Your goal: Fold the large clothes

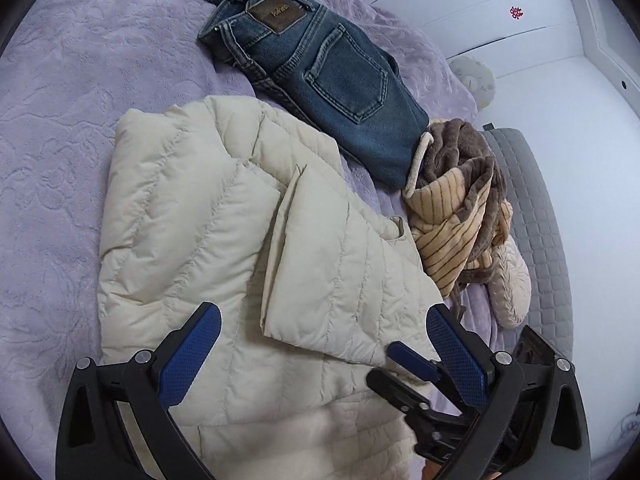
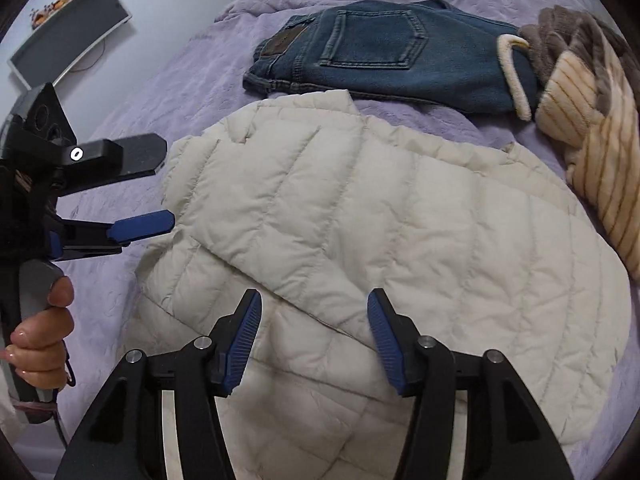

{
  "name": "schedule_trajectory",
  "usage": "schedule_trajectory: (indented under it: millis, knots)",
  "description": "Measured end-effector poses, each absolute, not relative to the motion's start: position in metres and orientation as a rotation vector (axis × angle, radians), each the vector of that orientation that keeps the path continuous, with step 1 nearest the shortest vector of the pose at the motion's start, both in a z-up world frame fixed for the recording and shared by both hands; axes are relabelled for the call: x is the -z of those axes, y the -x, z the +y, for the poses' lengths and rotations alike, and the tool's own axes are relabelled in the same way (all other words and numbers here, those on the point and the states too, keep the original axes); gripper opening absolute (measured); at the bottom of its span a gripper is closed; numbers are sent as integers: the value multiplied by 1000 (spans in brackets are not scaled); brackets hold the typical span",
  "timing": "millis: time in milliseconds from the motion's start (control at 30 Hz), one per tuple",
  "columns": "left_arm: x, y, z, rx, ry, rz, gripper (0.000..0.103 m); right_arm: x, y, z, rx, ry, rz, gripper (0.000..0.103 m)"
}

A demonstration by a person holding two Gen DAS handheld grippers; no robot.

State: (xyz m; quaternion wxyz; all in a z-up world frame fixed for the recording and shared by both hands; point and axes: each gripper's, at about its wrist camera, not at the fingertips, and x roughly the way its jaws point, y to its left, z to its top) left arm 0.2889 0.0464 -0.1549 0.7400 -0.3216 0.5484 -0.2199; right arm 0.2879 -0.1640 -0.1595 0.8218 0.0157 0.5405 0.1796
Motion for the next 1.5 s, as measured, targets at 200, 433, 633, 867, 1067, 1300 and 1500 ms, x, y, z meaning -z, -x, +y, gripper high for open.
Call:
schedule_trajectory:
  millis: [200, 433, 633, 867, 1067, 1300, 1500]
  knots:
    - [168, -300, 18, 426, 559, 1274, 103, 159, -254, -239, -351, -339, 1174, 59]
    - [171, -306, -3, 411, 502, 1314, 13, 180, -221, -289, -307, -507, 1218, 59]
    - [131, -289, -2, 529, 594, 1193, 9, 181, -215, -290, -313, -504, 1195, 59]
    - [118, -262, 18, 505, 618, 1168, 9, 184, -219, -304, -254, -462, 1176, 59]
    - [154, -248, 38, 403, 601, 1234, 9, 188, -217, -335, -173, -465, 1163, 59]
    - [181, -238, 45, 342, 546, 1281, 9, 197, -213, -373, -62, -546, 1148, 59]
    - [179, -237, 41, 333, 501, 1281, 9, 191, -194, -400, -100, -672, 1156, 59]
